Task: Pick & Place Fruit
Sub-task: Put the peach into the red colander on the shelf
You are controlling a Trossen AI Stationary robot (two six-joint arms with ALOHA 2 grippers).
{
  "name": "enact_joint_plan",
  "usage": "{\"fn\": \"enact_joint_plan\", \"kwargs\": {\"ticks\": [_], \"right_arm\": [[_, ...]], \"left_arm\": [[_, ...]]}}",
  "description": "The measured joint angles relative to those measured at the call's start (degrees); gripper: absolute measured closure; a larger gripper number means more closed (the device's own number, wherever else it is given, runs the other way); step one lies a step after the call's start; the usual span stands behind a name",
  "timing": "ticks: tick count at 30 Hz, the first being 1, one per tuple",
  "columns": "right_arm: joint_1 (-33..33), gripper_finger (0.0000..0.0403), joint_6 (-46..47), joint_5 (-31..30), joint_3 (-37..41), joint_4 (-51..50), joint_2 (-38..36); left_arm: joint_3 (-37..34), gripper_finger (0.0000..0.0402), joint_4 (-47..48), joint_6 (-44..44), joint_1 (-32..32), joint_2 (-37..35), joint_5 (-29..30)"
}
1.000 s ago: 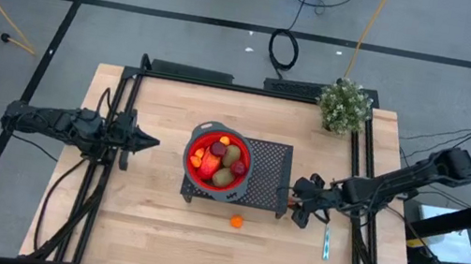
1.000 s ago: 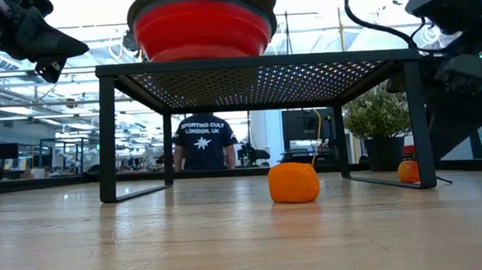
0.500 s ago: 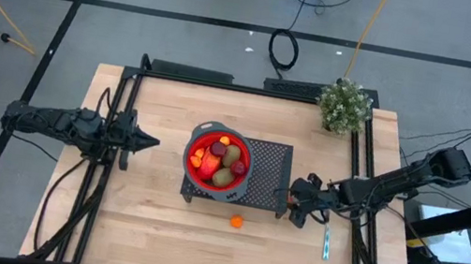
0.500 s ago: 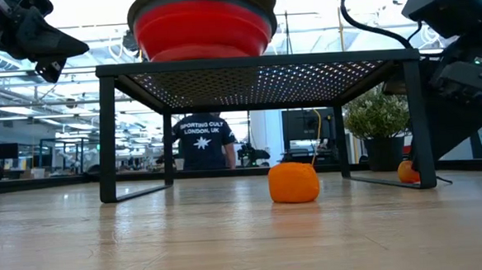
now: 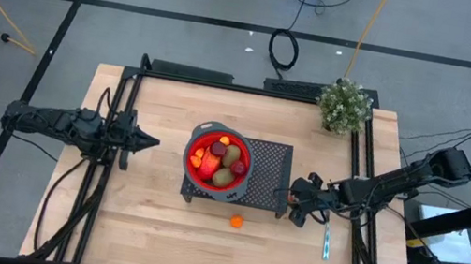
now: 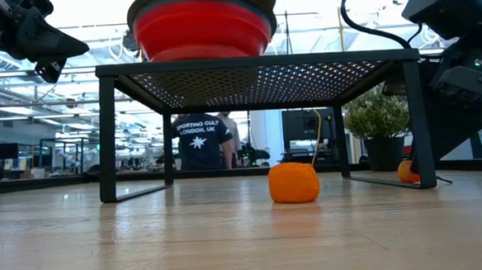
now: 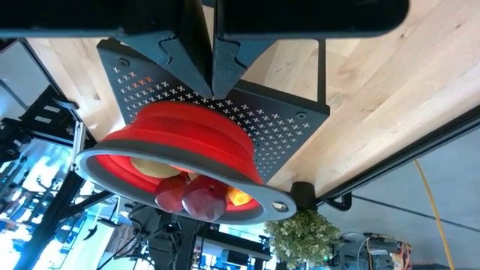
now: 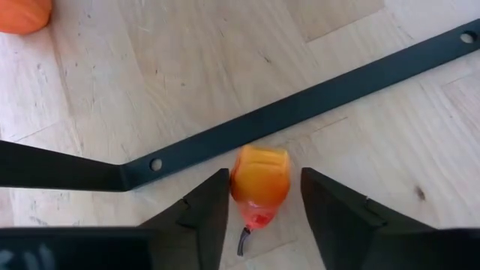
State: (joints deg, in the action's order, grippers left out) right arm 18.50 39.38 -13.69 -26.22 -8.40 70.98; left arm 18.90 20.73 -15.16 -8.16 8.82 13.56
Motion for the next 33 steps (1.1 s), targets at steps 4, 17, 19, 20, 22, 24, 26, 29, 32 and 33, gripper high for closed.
{"fn": "enact_joint_plan", "kwargs": {"ticks": [4, 17, 19, 20, 22, 24, 26, 29, 32, 33], "right_arm": [[0.00, 0.0277, 0.00, 0.15, 0.00, 0.00, 0.00], [-0.02, 0.0320, 0.51, 2.70, -0.04, -3.37, -2.05], [-0.02, 0.0320, 1.10, 3.97, -0.04, -5.02, -3.46], [-0.02, 0.0320, 1.45, 4.72, -0.04, -5.77, -4.27], [-0.02, 0.0321, 2.01, 5.01, -0.04, -7.14, -6.30], [-0.02, 0.0321, 2.04, 5.39, -0.04, -8.32, -8.54], [-0.02, 0.0321, 1.92, 6.43, -0.06, -9.51, -11.04], [-0.02, 0.0321, 1.92, 7.28, -0.82, -13.37, -14.82], [-0.02, 0.0321, 1.90, 8.48, -2.10, -17.77, -18.27], [-0.02, 0.0321, 1.90, 9.28, -2.50, -19.10, -19.39]], "left_arm": [[0.00, 0.0394, 0.00, -0.03, 0.00, 0.00, 0.00], [0.00, 0.0394, 0.00, -0.11, 0.00, 0.00, 0.03], [0.00, 0.0394, 0.02, -0.09, 0.00, 0.00, 0.02], [0.00, 0.0394, 0.01, -0.10, 0.00, 0.00, 0.04], [0.00, 0.0394, 0.07, -0.07, 0.00, 0.00, 0.02], [0.00, 0.0394, 0.06, -0.07, 0.00, 0.00, 0.02], [0.00, 0.0394, 0.04, -0.07, 0.00, 0.00, 0.02], [0.00, 0.0394, 0.04, -0.07, 0.00, 0.00, 0.02], [0.00, 0.0394, 0.04, -0.05, 0.00, 0.00, 0.02], [0.00, 0.0394, 0.04, -0.04, 0.00, 0.00, 0.02]]}}
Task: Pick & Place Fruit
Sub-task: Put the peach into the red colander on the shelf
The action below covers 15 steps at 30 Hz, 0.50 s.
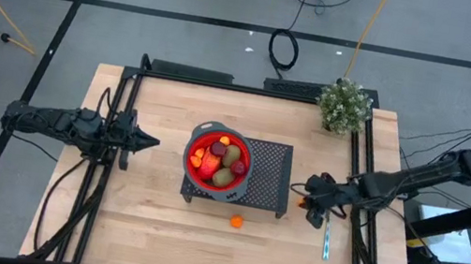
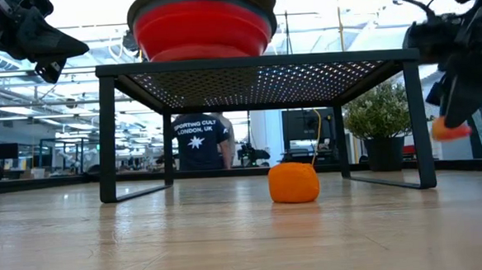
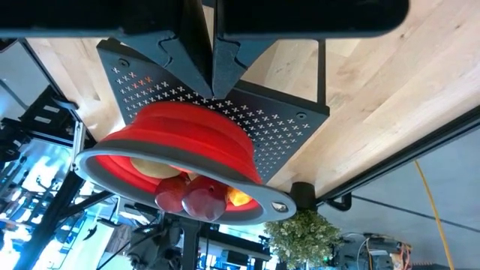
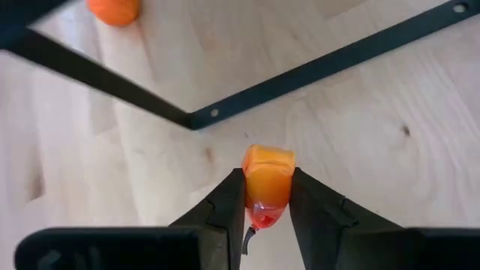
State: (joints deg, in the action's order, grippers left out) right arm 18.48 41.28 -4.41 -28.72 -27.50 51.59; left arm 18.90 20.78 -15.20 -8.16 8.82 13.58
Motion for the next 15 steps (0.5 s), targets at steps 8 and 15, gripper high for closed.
{"fn": "enact_joint_plan", "kwargs": {"ticks": [8, 15], "right_arm": [[0.00, 0.0321, -0.39, 0.28, -3.77, -6.92, -6.70], [0.00, 0.0321, -1.86, 0.20, -9.26, -12.22, -9.36]], "left_arm": [[0.00, 0.0394, 0.00, 0.07, 0.00, 0.00, 0.00], [0.00, 0.0394, -0.02, -0.17, 0.00, 0.00, 0.00]]}}
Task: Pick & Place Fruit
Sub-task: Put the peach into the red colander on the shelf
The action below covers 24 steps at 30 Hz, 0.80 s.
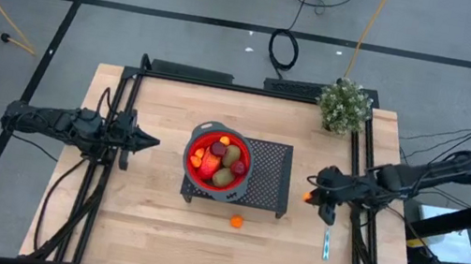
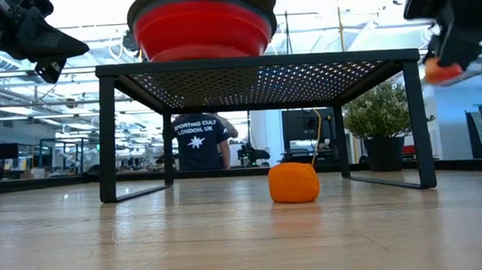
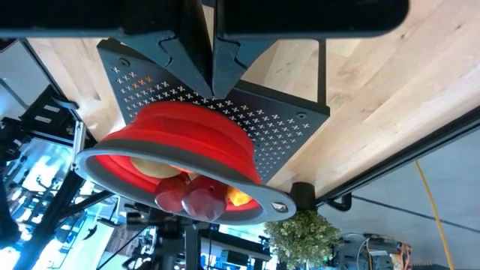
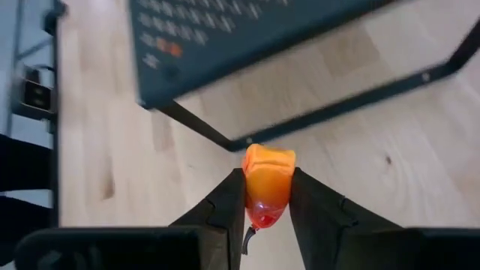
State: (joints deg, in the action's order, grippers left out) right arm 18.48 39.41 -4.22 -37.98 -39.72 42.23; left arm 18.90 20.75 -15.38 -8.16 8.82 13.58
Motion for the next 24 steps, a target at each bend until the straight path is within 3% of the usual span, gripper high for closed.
{"fn": "enact_joint_plan", "kwargs": {"ticks": [9, 17, 24], "right_arm": [[0.00, 0.0321, -1.66, -0.39, -5.60, 1.62, -0.56], [0.00, 0.0321, -7.83, -0.79, -6.75, 16.47, -0.56], [-0.02, 0.0321, -13.18, -5.23, -6.75, 28.50, -0.56]], "left_arm": [[0.00, 0.0394, -0.02, -0.18, 0.00, 0.00, -0.02], [0.00, 0.0394, -0.02, -1.65, 0.00, 0.00, -0.06], [0.00, 0.0394, -0.02, -1.66, 0.00, 0.00, -0.07]]}}
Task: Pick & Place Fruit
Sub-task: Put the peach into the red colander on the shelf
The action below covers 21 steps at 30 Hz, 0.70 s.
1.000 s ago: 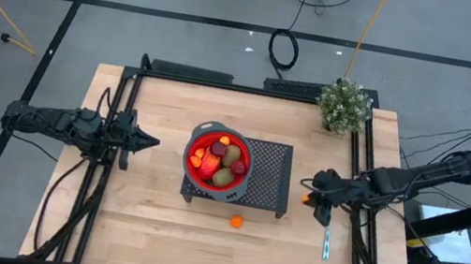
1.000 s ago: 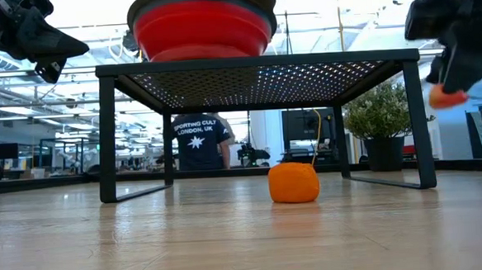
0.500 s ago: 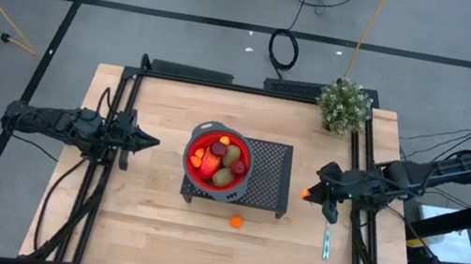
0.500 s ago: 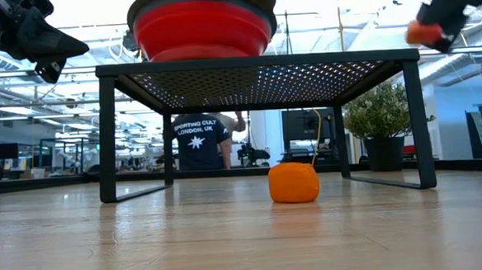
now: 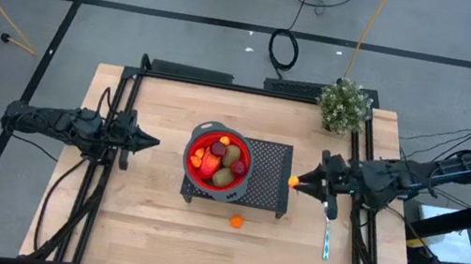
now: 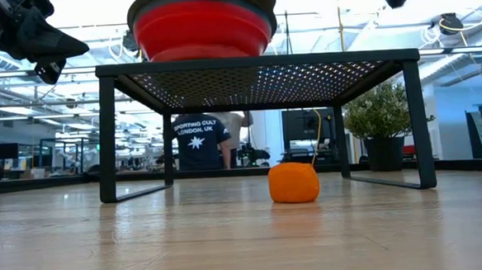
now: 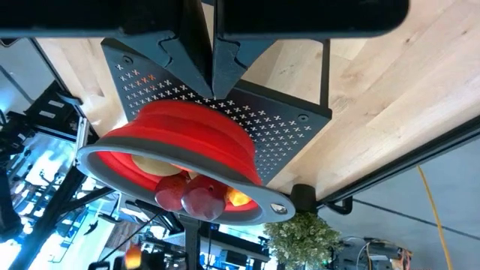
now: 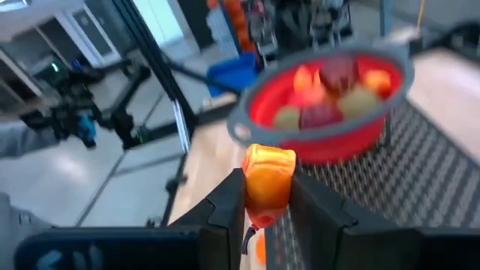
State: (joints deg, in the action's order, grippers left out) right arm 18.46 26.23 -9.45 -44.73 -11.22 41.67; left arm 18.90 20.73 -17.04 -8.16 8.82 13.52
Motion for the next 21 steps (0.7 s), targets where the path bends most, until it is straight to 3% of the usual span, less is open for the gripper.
{"fn": "enact_joint_plan", "kwargs": {"ticks": [10, 21], "right_arm": [[0.00, 0.0321, -11.24, -7.19, 0.00, 14.84, 0.02], [0.00, 0.0321, -24.25, -7.32, 0.00, 28.68, 0.09]], "left_arm": [[0.00, 0.0394, -0.02, -0.09, 0.00, 0.00, -0.04], [0.00, 0.0394, -0.02, -0.68, 0.00, 0.00, -0.11]]}}
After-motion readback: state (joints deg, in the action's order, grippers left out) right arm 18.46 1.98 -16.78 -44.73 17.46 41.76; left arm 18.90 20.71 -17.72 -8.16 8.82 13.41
